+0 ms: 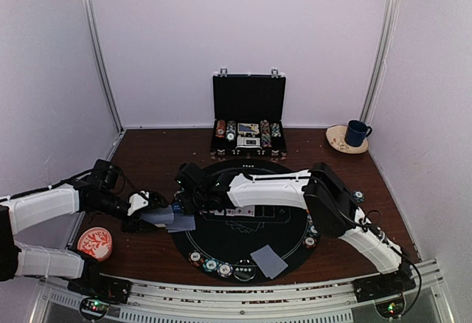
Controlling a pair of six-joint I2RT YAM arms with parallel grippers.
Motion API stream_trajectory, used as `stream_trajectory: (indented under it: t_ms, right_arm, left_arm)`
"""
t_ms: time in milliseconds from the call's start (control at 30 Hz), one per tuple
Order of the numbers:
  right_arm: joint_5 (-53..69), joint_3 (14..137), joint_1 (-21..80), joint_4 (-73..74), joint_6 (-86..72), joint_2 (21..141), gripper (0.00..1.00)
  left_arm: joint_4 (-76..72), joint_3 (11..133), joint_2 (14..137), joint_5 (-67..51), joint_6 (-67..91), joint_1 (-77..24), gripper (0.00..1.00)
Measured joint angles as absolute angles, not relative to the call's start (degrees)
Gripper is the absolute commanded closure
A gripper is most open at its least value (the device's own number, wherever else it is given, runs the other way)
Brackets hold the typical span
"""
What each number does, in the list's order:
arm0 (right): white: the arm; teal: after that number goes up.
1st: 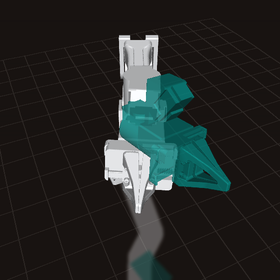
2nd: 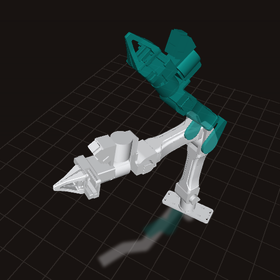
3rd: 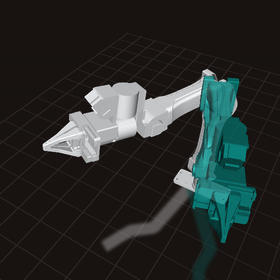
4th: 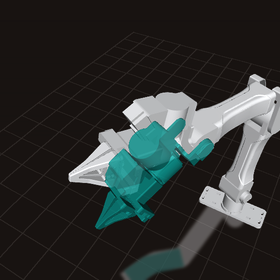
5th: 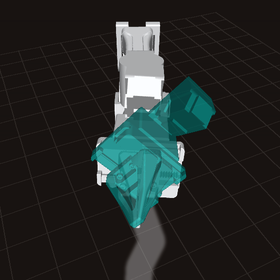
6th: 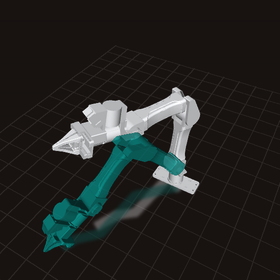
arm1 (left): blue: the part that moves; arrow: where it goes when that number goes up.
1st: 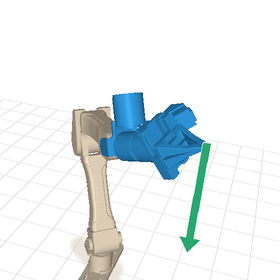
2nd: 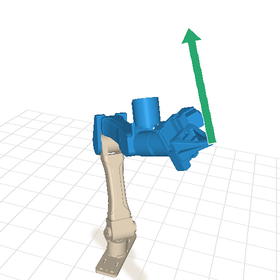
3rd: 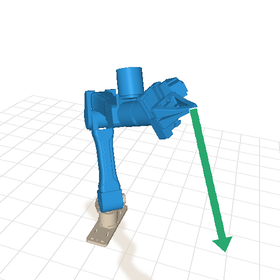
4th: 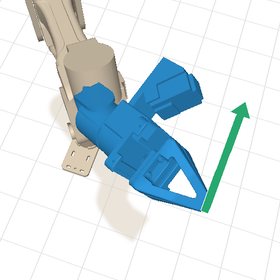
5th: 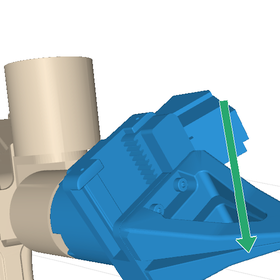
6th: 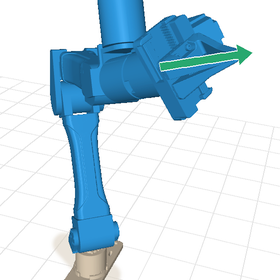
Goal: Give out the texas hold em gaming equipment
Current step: Place the all-in button in the small blind area.
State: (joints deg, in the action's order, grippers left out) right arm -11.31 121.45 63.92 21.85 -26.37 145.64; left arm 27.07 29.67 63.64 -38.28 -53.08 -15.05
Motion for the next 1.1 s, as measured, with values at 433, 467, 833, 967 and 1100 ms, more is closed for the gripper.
stream_trajectory:
  t_ms: [433,467,833,967,1100]
  right_arm:
    - [-11.4,121.23,63.96,22.33,-26.33,145.64,0.17]
    - [-11.38,121.23,63.96,22.39,-26.33,145.64,0.18]
    - [-11.88,117.62,64.23,21.82,-26.33,143.85,0.27]
    - [-11.9,117.47,64.4,21.76,-26.33,143.79,0.27]
    - [-11.86,117.47,64.71,21.67,-26.33,143.79,0.27]
  left_arm:
    - [27.07,29.67,63.64,-38.28,-53.06,-15.05,0.86]
    - [27.07,29.67,63.64,-38.28,-53.06,-15.05,0.86]
    - [27.07,29.67,63.64,-38.28,-53.06,-15.05,0.86]
    - [27.05,29.67,63.64,-38.28,-53.06,-15.05,0.86]
    - [27.07,29.67,63.64,-38.28,-53.06,-15.05,0.86]
